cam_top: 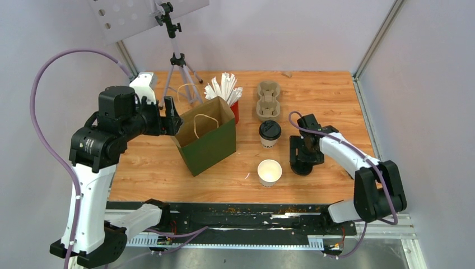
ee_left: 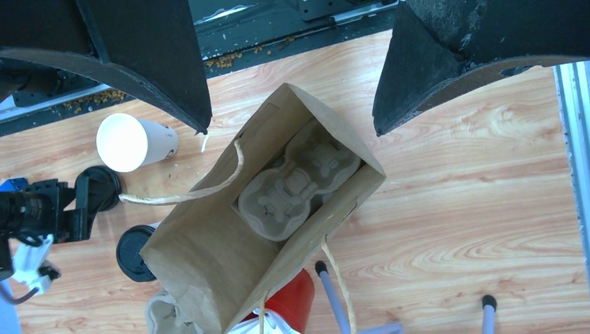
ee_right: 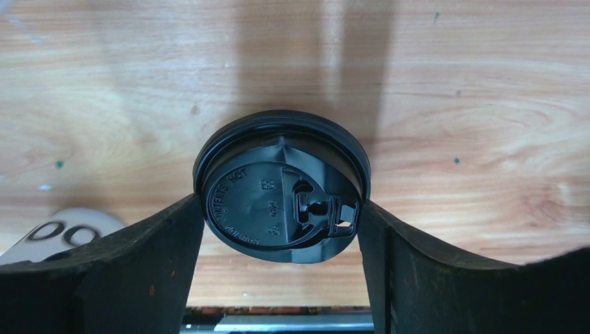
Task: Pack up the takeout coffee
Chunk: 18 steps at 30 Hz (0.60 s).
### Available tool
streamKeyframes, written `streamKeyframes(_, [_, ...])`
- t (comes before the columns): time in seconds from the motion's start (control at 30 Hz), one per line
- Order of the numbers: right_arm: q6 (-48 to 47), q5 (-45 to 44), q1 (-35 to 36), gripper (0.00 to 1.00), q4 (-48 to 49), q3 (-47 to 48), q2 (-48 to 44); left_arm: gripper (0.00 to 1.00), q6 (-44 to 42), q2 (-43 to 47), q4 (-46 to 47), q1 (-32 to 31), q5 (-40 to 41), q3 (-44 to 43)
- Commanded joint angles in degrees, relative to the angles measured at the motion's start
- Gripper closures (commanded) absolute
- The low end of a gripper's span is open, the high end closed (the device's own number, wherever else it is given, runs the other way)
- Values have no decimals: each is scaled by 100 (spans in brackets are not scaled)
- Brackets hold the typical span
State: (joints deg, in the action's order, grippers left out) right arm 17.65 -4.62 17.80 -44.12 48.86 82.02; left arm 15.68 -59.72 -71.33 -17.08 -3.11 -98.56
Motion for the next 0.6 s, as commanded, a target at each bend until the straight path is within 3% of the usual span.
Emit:
streamKeyframes(0.0, [-169, -22, -5, 26, -694, 677, -639, 8, -36, 92, 359, 38, -249, 145])
streamKeyframes(0.3, [7, 681, 520, 28, -1913, 1900, -1393, 8, 43, 259, 523, 38, -383, 427])
streamKeyframes(0.57, [312, 321, 1920, 27, -2429, 2659, -1089, 8, 34, 335, 533, 38, -374, 467])
